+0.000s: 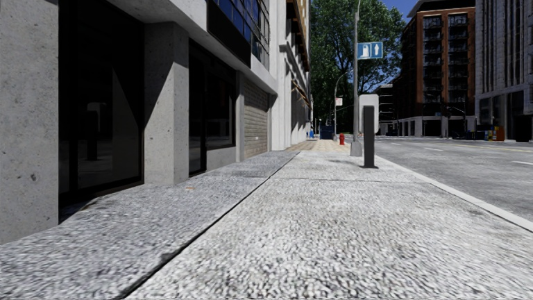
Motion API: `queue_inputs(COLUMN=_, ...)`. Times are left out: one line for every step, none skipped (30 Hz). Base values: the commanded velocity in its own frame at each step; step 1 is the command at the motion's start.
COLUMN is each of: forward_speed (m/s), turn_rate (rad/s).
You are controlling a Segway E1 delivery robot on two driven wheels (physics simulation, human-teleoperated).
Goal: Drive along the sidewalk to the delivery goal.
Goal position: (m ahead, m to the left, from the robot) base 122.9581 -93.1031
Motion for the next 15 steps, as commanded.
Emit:
queue_inputs(forward_speed=2.00, turn_rate=0.00)
queue_inputs(forward_speed=2.00, turn_rate=-0.02)
queue_inputs(forward_speed=2.00, turn_rate=-0.06)
queue_inputs(forward_speed=2.00, turn_rate=-0.07)
queue_inputs(forward_speed=2.00, turn_rate=-0.08)
queue_inputs(forward_speed=2.00, turn_rate=-0.08)
queue_inputs(forward_speed=2.00, turn_rate=-0.08)
queue_inputs(forward_speed=2.00, turn_rate=-0.08)
queue_inputs(forward_speed=2.00, turn_rate=-0.08)
queue_inputs(forward_speed=2.00, turn_rate=-0.09)
queue_inputs(forward_speed=2.00, turn_rate=-0.10)
queue_inputs(forward_speed=2.00, turn_rate=-0.12)
queue_inputs(forward_speed=2.00, turn_rate=-0.15)
queue_inputs(forward_speed=2.00, turn_rate=-0.16)
queue_inputs(forward_speed=2.00, turn_rate=-0.17)
